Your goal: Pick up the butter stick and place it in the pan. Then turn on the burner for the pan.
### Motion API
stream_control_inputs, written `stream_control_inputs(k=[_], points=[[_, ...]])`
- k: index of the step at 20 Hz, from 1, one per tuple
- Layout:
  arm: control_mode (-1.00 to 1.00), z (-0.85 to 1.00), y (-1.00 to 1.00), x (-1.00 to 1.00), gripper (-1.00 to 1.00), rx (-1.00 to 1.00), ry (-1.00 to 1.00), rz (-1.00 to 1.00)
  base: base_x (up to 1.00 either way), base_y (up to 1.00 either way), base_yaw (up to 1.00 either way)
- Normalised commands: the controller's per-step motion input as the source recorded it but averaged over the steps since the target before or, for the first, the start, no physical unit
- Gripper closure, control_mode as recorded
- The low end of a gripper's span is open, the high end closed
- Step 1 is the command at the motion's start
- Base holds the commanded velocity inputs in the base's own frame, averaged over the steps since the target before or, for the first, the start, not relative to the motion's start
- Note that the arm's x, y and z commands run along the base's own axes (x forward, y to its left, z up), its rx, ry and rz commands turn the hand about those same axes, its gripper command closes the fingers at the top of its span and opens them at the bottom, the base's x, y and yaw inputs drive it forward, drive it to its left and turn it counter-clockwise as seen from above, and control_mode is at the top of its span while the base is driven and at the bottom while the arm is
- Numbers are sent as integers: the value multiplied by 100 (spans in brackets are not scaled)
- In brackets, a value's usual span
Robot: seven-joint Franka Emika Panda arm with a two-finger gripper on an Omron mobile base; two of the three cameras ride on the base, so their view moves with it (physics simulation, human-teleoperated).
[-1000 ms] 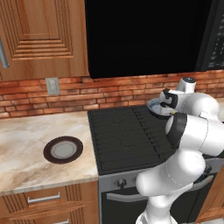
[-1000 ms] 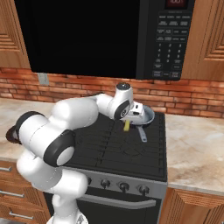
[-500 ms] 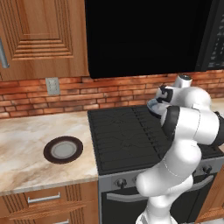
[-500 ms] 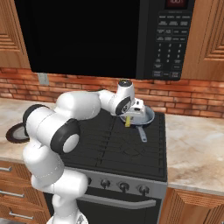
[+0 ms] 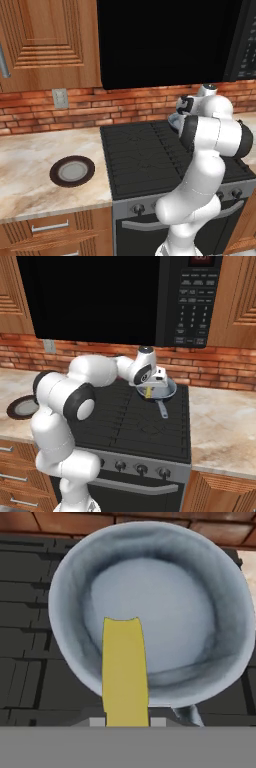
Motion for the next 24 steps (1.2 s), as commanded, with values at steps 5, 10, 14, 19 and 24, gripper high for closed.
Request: stream_control_inputs(k=[5,10,14,19,24], points=[[-100,-16,-16,24,100,0,0,3,0,0,0],[-100,-16,-13,23,100,0,0,2,0,0,0],[-100,-8,-3,26,100,0,0,1,0,0,0],[-100,-2,0,29,100,0,0,0,0,0,0],[-100,-7,0,28,100,0,0,0,0,0,0]])
